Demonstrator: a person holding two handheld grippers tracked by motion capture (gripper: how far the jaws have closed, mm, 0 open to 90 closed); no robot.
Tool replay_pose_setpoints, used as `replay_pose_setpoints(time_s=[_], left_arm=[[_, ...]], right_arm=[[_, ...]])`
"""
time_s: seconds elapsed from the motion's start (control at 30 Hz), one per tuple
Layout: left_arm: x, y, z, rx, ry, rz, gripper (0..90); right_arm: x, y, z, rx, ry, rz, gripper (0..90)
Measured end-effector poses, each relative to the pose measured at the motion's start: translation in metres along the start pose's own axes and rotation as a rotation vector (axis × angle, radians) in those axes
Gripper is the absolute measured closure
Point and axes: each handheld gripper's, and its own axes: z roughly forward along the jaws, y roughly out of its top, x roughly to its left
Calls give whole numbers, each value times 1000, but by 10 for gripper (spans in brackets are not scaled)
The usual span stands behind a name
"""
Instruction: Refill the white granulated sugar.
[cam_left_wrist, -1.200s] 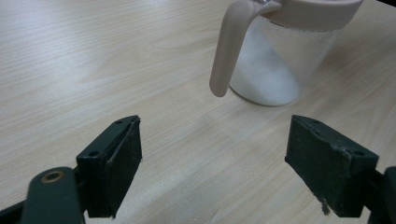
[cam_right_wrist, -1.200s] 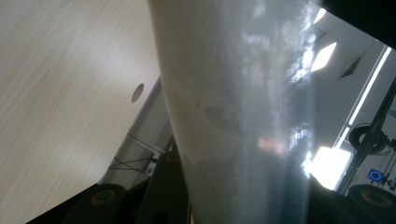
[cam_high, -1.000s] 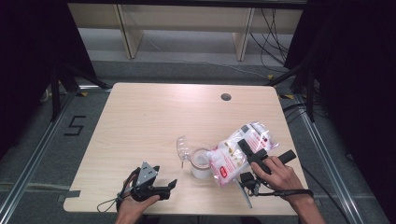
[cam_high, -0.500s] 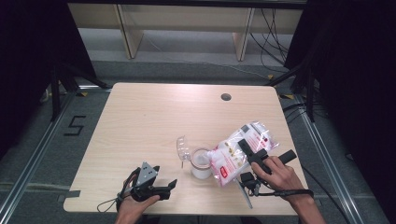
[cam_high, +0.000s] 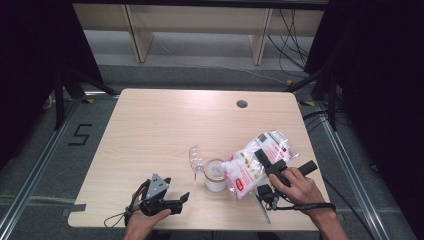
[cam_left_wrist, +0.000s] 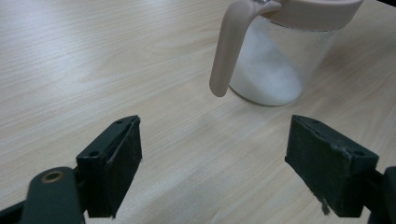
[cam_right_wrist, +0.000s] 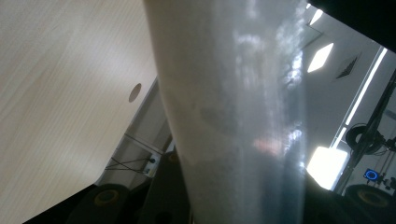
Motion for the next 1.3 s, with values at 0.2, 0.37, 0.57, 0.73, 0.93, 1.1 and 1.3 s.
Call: replay_pose_setpoints(time_s=[0.2, 0.37, 0.57, 0.73, 0.93, 1.1, 1.3], left_arm=[[1, 0, 0, -3, 0, 10, 178], [1, 0, 0, -2, 1, 17, 179], [1, 0, 0, 3, 0, 17, 178], [1, 0, 0, -4, 1, 12, 179], [1, 0, 0, 1, 4, 13, 178], [0, 0, 0, -1, -1, -3, 178], [1, 0, 0, 1, 4, 16, 178]], right_arm=[[0, 0, 0, 1, 4, 1, 797], [0, 0, 0, 0, 4, 2, 799], [-1, 0, 0, -3, -1, 0, 799], [0, 0, 0, -1, 5, 2, 800], [0, 0, -1, 7, 3, 23, 801], [0, 0, -1, 7, 2, 22, 802], [0, 0, -1, 7, 3, 23, 803]])
